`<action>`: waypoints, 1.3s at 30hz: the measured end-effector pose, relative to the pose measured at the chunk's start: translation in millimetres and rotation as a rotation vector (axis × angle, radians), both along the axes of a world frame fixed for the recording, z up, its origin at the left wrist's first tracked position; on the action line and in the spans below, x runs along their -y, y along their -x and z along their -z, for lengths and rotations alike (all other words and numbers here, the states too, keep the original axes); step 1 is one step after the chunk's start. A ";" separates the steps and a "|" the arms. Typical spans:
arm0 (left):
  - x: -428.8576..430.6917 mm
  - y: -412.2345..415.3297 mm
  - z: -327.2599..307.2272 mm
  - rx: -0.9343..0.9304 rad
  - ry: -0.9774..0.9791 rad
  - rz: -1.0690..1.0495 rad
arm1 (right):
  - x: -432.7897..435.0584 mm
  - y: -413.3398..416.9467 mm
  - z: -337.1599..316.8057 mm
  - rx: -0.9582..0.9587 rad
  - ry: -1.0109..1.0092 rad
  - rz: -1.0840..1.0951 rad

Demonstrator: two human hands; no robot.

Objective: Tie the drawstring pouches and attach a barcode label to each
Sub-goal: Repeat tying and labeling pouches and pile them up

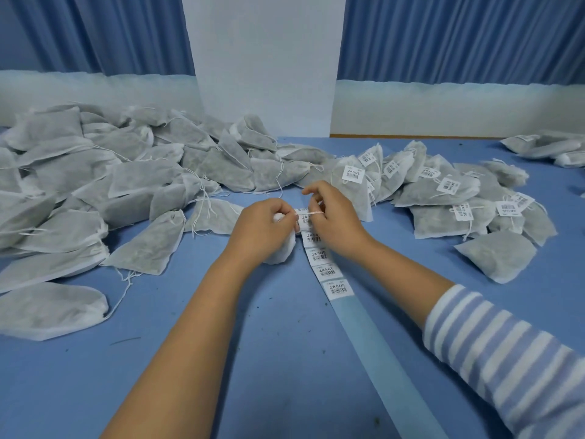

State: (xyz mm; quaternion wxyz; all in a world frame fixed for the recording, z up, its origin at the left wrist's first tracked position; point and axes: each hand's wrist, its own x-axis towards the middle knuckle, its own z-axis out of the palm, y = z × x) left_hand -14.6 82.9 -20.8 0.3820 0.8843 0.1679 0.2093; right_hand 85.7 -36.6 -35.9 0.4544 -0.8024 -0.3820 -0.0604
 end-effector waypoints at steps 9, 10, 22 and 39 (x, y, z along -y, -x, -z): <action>0.9 1.9 0.0 0.012 0.030 -0.040 | 36.2 23.8 -1.1 -0.086 -0.017 0.007; 1.3 2.1 0.3 0.014 0.034 -0.051 | 39.4 25.7 -1.3 -0.092 -0.003 -0.012; 7.0 9.8 3.1 0.181 -0.197 0.155 | 42.0 35.8 -11.5 -0.667 -0.157 -0.198; 12.2 19.2 -12.5 0.237 0.518 0.292 | 44.7 42.5 -3.3 0.238 -0.108 -0.048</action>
